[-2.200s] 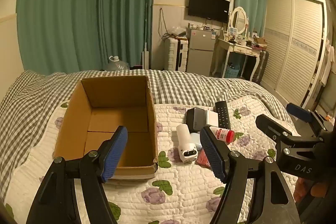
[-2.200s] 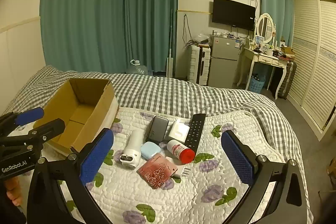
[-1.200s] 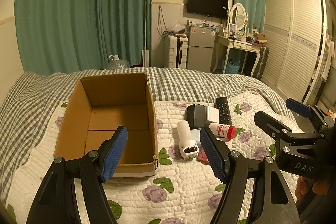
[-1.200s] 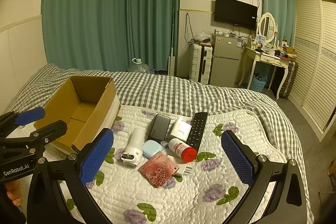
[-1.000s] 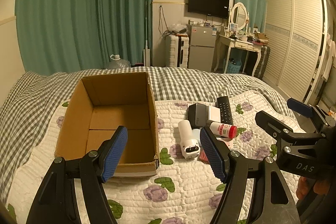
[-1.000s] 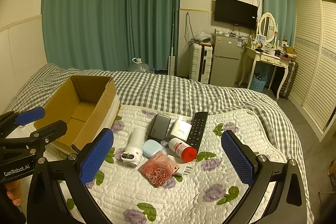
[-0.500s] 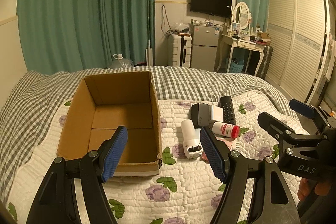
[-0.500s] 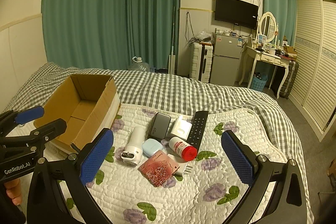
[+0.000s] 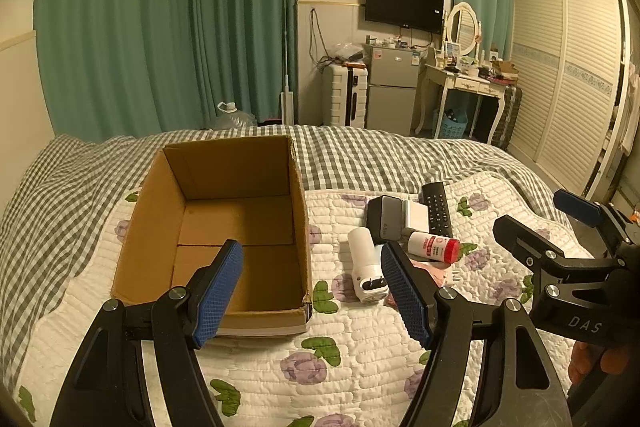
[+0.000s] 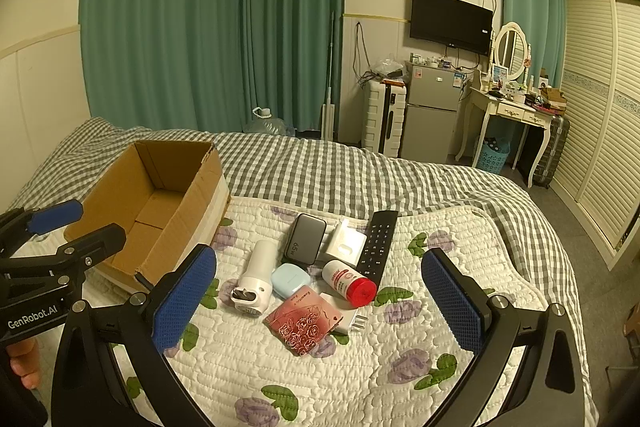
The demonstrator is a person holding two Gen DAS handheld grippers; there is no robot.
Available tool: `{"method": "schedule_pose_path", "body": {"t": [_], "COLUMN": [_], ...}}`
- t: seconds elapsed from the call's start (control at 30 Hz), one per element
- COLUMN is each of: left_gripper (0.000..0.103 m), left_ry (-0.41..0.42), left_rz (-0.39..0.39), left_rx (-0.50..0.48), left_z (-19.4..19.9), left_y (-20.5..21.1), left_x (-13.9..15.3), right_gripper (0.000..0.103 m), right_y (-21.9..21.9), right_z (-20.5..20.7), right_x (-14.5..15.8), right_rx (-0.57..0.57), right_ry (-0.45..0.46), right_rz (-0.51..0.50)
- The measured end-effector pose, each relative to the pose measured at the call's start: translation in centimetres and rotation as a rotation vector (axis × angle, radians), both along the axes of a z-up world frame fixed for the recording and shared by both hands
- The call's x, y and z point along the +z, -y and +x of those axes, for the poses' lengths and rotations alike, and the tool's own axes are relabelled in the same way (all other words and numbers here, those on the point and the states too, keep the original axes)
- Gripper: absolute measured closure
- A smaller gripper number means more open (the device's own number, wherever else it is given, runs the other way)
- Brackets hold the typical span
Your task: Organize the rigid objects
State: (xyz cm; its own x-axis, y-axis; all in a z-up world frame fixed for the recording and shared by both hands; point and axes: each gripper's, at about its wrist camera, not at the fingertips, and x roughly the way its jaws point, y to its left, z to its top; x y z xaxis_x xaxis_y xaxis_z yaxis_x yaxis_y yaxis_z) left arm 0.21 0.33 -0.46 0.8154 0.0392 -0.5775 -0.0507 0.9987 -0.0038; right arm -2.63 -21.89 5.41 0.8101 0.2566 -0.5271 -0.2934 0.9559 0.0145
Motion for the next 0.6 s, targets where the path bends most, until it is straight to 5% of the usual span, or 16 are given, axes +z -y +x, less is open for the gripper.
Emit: {"method": "schedule_pose_path", "body": {"t": [0.6], "left_gripper": [0.029], "left_ry": [0.0], "left_rz": [-0.001], "left_rx": [0.003], "left_z": [0.07], "left_y": [-0.26], "left_x": [-0.01], "right_gripper": [0.0], "right_y": [0.07], "right_z": [0.06], "right_x": [0.1], "right_rx": [0.0], "right_ry": [-0.002], "right_rz": [-0.001]}}
